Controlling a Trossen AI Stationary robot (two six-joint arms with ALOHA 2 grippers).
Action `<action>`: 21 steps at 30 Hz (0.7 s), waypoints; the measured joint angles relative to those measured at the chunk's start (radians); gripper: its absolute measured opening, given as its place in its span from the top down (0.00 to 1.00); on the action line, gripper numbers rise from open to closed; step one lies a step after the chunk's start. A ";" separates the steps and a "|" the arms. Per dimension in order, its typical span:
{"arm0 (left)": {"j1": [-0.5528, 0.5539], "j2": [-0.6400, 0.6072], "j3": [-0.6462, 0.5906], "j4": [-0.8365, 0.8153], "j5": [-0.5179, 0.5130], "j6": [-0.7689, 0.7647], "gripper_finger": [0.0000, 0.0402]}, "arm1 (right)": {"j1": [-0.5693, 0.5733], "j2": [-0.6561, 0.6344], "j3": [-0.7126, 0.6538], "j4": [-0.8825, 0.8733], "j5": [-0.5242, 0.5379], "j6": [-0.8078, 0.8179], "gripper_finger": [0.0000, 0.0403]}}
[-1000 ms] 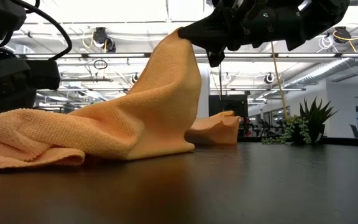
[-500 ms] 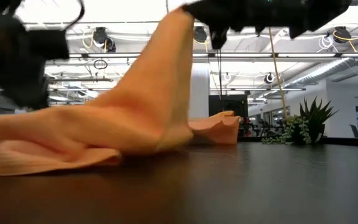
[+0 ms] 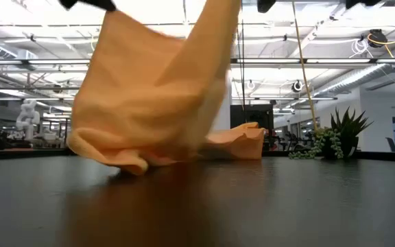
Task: Fold microfiber towels
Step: Fold the orange microfiber towel
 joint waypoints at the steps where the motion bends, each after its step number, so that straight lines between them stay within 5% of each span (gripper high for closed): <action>1: -0.002 0.000 0.021 -0.016 -0.023 0.017 1.00 | 0.005 -0.014 0.000 -0.015 0.000 -0.005 1.00; 21: -0.024 0.000 0.169 -0.072 -0.157 0.166 1.00 | 0.037 -0.168 0.000 -0.142 0.002 0.002 1.00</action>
